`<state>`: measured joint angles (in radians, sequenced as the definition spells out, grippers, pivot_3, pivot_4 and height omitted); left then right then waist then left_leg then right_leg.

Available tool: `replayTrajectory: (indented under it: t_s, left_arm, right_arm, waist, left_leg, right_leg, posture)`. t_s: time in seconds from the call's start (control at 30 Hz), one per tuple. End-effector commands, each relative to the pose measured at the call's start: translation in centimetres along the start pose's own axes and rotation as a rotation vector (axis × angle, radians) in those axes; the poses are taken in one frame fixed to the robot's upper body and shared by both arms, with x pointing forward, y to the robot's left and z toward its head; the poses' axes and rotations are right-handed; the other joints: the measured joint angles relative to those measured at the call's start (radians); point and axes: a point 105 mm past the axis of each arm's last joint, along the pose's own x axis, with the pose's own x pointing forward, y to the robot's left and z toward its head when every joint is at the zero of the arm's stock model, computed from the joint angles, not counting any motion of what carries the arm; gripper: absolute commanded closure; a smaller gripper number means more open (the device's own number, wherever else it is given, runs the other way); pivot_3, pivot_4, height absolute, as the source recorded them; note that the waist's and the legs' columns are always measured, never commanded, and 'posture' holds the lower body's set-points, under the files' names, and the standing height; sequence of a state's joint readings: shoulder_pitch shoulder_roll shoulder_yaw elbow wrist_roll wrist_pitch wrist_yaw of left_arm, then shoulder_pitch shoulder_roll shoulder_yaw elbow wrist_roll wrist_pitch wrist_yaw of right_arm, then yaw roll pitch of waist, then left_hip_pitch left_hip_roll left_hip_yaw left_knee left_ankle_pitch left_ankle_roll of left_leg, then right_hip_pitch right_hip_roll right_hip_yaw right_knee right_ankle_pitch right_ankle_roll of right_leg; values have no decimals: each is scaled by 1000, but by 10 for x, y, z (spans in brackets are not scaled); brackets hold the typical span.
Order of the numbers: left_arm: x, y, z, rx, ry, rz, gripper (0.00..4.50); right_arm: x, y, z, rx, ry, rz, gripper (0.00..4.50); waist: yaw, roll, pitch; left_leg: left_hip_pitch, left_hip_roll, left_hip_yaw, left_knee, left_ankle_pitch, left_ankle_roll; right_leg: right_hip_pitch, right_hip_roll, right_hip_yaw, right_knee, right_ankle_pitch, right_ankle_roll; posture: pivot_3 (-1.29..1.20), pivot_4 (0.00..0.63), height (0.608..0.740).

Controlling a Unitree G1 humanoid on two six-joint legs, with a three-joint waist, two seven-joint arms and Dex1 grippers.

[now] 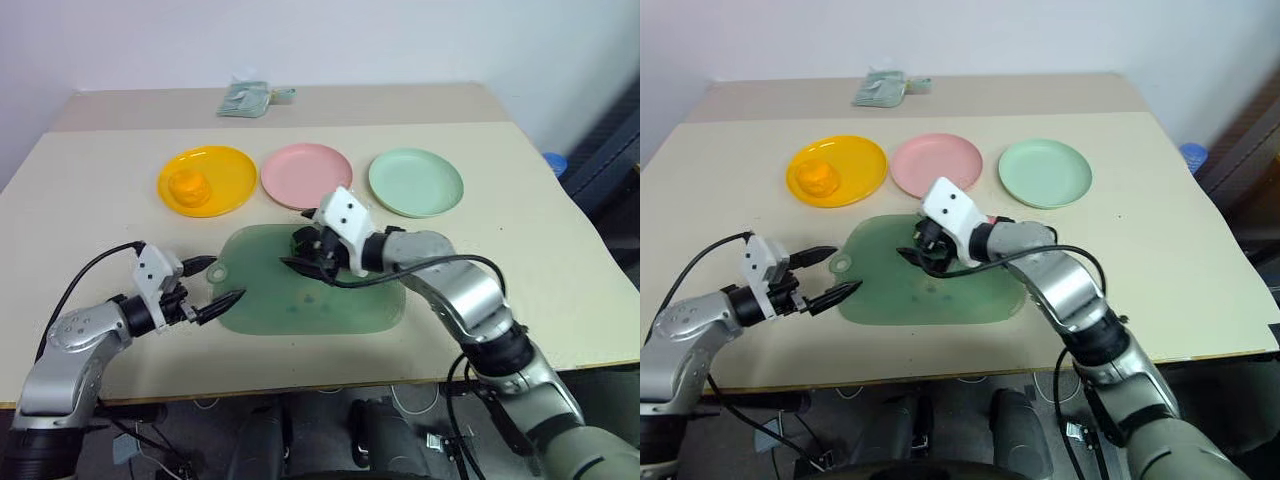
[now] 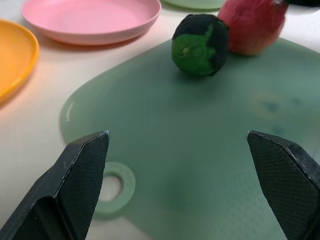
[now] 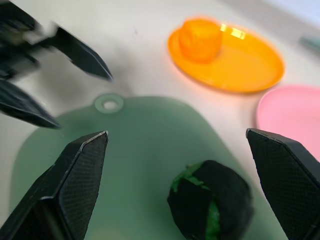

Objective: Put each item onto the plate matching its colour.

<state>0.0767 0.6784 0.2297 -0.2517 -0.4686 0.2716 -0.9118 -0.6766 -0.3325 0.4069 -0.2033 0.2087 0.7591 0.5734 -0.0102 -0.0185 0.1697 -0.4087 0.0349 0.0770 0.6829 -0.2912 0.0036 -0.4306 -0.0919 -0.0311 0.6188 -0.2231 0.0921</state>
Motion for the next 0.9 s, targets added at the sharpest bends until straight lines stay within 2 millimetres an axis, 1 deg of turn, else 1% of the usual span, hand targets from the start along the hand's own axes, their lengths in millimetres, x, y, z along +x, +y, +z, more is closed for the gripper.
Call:
replayTrajectory:
  t_s: [0.03, 0.13, 0.27, 0.53, 0.73, 0.83, 0.9]
  left_arm:
    - [-3, -9, 10, 39, -29, -11, 26]
    - [-2, -12, 10, 37, -30, 0, 26]
    - [3, -20, 15, 20, -52, -1, 26]
    - [7, -29, 19, -7, -66, -44, 26]
    - [4, -27, 9, -5, -52, -45, 26]
    - [5, -28, 7, -4, -53, -48, 0]
    - [6, -29, 6, -3, -54, -49, 0]
  right_arm:
    - [7, -7, -2, 8, 29, -27, 0]
    - [11, -9, -6, 28, 55, -32, 0]
    - [15, -12, -9, 23, 80, -51, 0]
    - [19, -15, -15, 33, 110, -78, 0]
    - [19, -18, -18, 6, 123, -107, 0]
    - [20, -19, -15, 7, 111, -118, 765]
    - [20, -19, -13, 0, 100, -121, 1648]
  waist:
    - [-3, 0, 0]
    - [-6, 1, 0]
    - [-8, 1, 0]
    - [-8, 1, 0]
    - [-9, 1, 0]
    - [-9, 1, 0]
    - [-9, 1, 0]
  left_leg:
    - [0, 0, 0, 0, 0, 0]
    - [0, 0, 1, 0, 0, 1]
    - [0, -1, 1, 0, 0, 1]
    - [0, -1, 1, 0, 0, 1]
    - [0, -1, 1, 0, 0, 1]
    - [0, -1, 1, 0, 0, 1]
    - [0, -1, 1, 0, 0, 1]
  right_leg:
    - [0, 0, 0, 0, 0, 0]
    - [0, 0, 0, 0, 0, 0]
    - [-1, 1, 0, 1, 0, 0]
    - [-1, 1, 0, 0, 0, 0]
    - [-1, 1, 0, 0, 0, 0]
    - [-1, 1, 0, 0, 0, 0]
    - [-1, 1, 0, 0, 0, 0]
  posture:
    - [0, 150, 740]
    - [0, 150, 740]
    - [0, 150, 740]
    - [0, 150, 740]
    - [0, 150, 740]
    - [0, 150, 740]
    - [0, 150, 740]
